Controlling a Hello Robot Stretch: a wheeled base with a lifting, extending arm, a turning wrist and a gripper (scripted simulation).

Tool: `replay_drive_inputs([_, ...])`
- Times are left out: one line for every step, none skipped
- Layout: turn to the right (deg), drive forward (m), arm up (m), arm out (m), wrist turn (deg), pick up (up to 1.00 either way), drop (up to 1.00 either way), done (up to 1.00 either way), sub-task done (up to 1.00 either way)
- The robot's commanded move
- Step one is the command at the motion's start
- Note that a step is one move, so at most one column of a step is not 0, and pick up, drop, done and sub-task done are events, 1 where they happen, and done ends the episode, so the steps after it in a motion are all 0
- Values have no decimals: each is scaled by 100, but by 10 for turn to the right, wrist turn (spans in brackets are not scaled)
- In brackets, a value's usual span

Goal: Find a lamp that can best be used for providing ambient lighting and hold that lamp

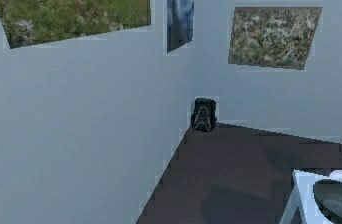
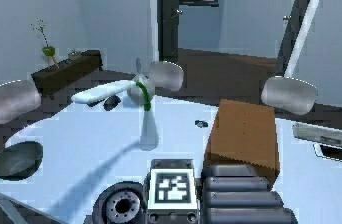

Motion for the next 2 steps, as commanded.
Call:
replay_drive_inputs([0, 0, 0, 20, 0, 0, 0, 0, 0])
replay_drive_inputs([0, 0, 0, 0, 450, 0, 0, 0, 0])
